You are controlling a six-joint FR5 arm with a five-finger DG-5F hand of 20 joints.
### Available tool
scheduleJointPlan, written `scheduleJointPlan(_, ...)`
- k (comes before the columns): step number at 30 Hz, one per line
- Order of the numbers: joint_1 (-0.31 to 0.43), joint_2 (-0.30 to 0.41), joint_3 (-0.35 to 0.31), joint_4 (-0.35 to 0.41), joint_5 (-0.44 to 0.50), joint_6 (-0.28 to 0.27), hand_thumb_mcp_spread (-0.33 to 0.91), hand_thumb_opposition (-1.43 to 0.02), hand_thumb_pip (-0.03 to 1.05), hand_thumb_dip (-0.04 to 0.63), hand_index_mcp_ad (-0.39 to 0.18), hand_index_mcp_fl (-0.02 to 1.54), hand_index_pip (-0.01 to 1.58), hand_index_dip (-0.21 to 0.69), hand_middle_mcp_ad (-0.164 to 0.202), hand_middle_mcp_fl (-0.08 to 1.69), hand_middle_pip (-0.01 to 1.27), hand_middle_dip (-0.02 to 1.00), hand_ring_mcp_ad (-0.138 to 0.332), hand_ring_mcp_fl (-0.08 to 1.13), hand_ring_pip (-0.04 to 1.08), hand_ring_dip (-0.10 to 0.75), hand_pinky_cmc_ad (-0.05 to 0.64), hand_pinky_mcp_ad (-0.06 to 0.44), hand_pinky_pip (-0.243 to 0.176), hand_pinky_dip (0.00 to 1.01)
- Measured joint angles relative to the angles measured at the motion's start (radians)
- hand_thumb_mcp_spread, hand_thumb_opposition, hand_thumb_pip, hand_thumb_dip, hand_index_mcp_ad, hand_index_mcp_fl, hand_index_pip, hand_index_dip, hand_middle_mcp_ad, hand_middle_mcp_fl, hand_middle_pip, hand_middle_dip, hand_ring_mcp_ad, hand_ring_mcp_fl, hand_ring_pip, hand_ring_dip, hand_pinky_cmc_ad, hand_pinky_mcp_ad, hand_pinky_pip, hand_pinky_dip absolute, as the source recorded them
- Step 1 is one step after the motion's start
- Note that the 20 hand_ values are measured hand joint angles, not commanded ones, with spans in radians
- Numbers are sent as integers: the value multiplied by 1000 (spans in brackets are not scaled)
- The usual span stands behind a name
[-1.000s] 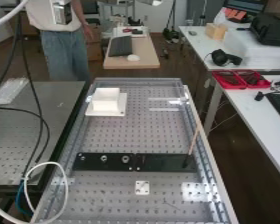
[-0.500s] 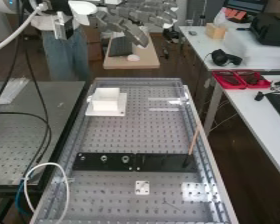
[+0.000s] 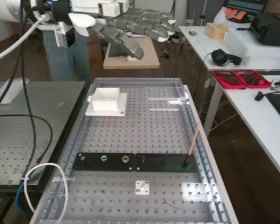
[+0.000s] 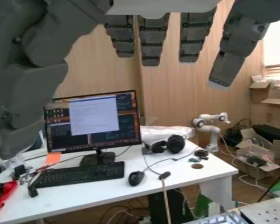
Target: Grab the larger nut and place it in the white container
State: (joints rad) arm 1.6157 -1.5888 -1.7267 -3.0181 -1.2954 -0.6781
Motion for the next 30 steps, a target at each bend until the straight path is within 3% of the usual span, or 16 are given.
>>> scheduleJointPlan(12,46,-11,-152,123,220,77,222,-730,463,52,-17,24,82,37,72,3,129,208,188,-2,82,134,396,330,-106,681)
scheduleJointPlan(19,73,-29,-220,187,346,93,225,-730,471,63,-19,24,82,37,72,3,129,208,190,-2,82,131,396,332,-106,681)
scheduleJointPlan(25,112,-64,-289,277,506,122,222,-744,520,80,-19,37,86,37,72,2,127,213,190,-2,82,131,394,328,-110,696)
scheduleJointPlan(30,142,-102,-324,327,617,157,222,-742,553,96,-19,40,209,31,72,5,131,220,190,-2,82,134,398,330,-110,696)
